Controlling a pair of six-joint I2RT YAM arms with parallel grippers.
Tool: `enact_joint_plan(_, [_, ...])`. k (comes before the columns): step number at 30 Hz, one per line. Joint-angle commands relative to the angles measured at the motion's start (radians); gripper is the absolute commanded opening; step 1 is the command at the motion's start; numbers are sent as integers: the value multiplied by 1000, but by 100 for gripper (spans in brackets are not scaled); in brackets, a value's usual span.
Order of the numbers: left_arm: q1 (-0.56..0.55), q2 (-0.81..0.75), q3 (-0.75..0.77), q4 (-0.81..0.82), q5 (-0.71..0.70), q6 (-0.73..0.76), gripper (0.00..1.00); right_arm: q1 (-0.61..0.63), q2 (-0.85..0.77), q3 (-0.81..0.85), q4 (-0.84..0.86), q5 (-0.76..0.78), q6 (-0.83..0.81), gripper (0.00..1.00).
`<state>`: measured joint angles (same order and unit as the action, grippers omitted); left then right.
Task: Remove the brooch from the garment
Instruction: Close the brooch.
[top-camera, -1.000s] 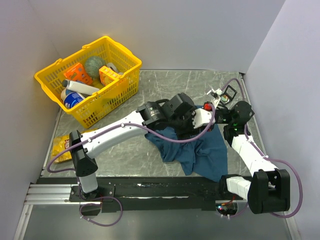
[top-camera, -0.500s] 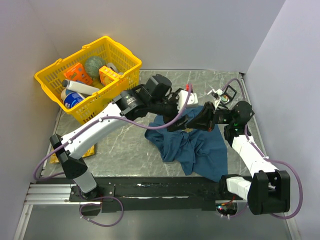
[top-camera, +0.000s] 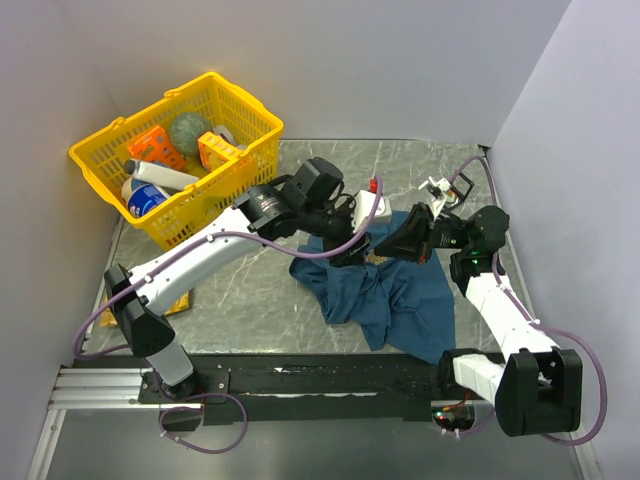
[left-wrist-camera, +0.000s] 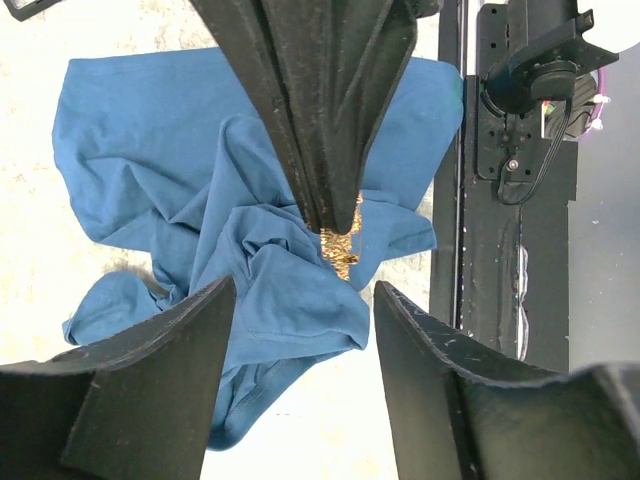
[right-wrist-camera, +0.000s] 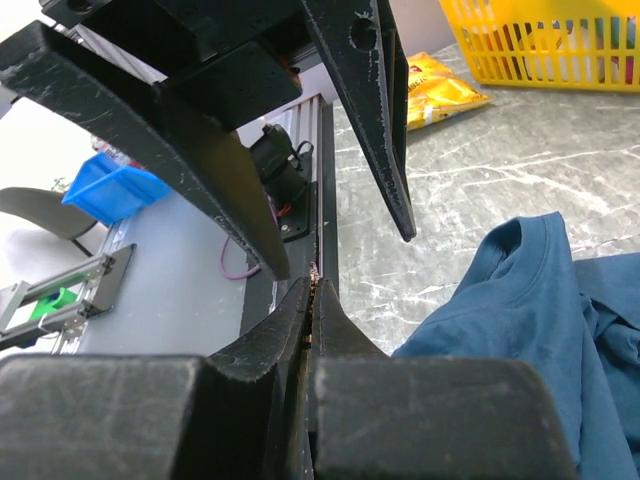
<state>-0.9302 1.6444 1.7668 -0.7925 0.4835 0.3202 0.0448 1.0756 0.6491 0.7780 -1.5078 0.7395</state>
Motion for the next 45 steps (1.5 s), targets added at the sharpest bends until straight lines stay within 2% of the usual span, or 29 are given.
enact_joint_plan(1, [7, -1, 19, 29, 41, 7, 61, -8, -31, 14, 60, -80, 0, 0])
enact_joint_plan(11, [10, 35, 37, 16, 99, 2, 61, -8, -42, 9, 75, -80, 14, 0])
enact_joint_plan(15, [10, 48, 43, 16, 107, -3, 58, -6, -45, 11, 75, -80, 12, 0])
enact_joint_plan(19, [8, 55, 51, 16, 110, -9, 45, -8, -46, 9, 75, -78, 11, 0])
enact_joint_plan(24, [10, 51, 63, 18, 110, -12, 40, -8, -45, 9, 75, -78, 11, 0])
enact_joint_plan(29, [8, 57, 72, 16, 133, -15, 30, -8, -43, 7, 76, -77, 11, 0])
enact_joint_plan(35, [8, 75, 85, 1, 159, -12, 7, -8, -48, 4, 86, -75, 18, 0])
enact_joint_plan(36, [8, 77, 83, -1, 162, -9, 1, -8, -46, 4, 87, -75, 18, 0])
enact_joint_plan(41, [8, 75, 88, 2, 168, -16, 1, -10, -42, 11, 75, -69, 14, 0])
enact_joint_plan(43, [8, 66, 77, 15, 156, -18, 1, -13, -42, 18, 41, -68, -3, 7])
enact_joint_plan(44, [8, 65, 74, 18, 153, -23, 1, -14, -40, 26, 27, -68, -18, 20])
enact_joint_plan(45, [8, 60, 71, 19, 145, -23, 1, -19, -40, 30, 17, -72, -26, 26])
